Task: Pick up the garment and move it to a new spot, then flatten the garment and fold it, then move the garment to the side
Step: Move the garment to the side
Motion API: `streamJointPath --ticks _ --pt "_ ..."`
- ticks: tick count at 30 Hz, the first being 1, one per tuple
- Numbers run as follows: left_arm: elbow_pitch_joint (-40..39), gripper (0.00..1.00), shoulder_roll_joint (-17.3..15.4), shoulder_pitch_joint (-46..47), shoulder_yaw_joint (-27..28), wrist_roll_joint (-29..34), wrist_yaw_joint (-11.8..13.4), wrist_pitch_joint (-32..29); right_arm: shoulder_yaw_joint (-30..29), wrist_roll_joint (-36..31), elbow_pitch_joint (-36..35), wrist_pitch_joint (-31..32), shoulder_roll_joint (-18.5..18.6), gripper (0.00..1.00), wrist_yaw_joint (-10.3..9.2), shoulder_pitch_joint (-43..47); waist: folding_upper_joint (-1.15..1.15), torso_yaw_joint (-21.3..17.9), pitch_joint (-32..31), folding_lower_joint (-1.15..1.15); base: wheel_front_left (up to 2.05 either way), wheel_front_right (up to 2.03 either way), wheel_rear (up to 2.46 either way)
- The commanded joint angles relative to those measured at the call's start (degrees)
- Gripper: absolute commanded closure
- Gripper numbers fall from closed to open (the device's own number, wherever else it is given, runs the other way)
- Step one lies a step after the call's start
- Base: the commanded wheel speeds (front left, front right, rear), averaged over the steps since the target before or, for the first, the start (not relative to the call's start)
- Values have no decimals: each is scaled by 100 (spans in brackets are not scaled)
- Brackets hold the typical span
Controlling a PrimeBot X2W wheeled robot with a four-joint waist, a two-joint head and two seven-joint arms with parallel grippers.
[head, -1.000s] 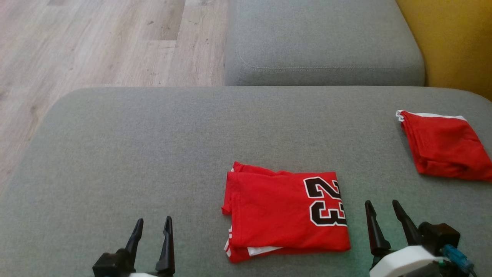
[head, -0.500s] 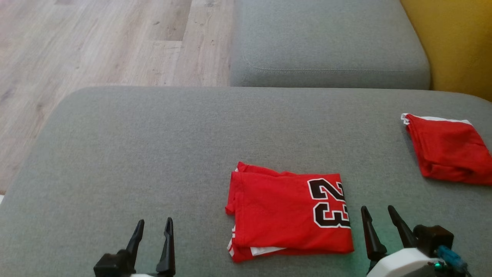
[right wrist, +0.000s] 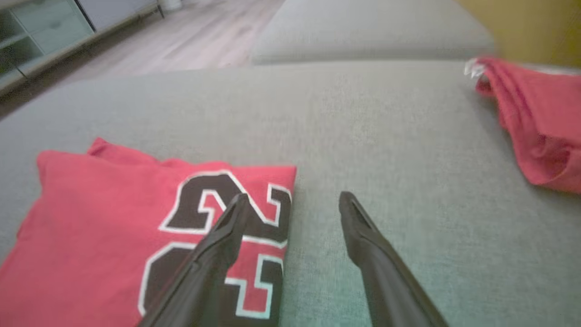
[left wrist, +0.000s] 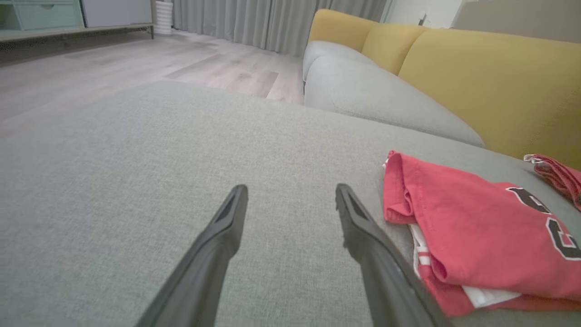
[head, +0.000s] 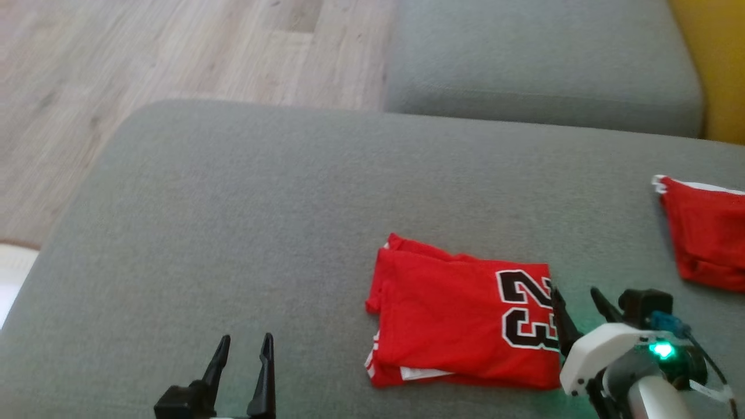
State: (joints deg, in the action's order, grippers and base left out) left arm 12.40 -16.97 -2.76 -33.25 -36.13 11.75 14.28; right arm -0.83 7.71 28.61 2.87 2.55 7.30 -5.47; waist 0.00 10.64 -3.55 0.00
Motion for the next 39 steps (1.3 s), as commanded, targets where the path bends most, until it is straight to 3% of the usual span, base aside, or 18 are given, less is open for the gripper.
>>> streamJointPath --ticks 1,11,12,13,14,16,18,23,31,39 --pt "-130 0 10 292 190 72 -15 59 97 -68 -90 22 33 0 19 -270 0 121 115 0 0 0 0" --pt "-42 0 124 333 253 120 -47 67 248 -55 772 441 32 0 19 -466 0 436 449 0 0 0 0" --pt "-37 0 133 332 264 127 -50 68 299 -16 811 466 32 16 19 -475 0 433 455 0 0 0 0" --pt "-33 0 143 329 278 133 -48 68 344 9 842 484 32 44 19 -489 0 422 458 0 0 0 0" --pt "-27 0 153 329 293 138 -47 69 383 26 866 489 32 64 19 -509 0 402 463 0 0 0 0" --pt "-18 0 169 338 318 153 -55 70 454 63 906 484 32 89 19 -561 0 342 470 0 0 0 0" --pt "-19 0 177 344 345 173 -68 70 461 90 921 431 32 100 19 -649 0 245 482 0 0 0 0" --pt "-87 0 200 327 459 254 -81 71 316 3 848 215 32 100 19 -980 0 -188 559 0 0 0 0" --pt "-219 0 254 447 612 430 -114 72 -207 -303 251 150 59 100 19 -1414 0 -1457 928 0 0 0 0" --pt "-230 0 238 731 632 567 -153 70 -423 -378 -327 310 112 100 19 -1531 0 -2362 1299 0 0 0 0"
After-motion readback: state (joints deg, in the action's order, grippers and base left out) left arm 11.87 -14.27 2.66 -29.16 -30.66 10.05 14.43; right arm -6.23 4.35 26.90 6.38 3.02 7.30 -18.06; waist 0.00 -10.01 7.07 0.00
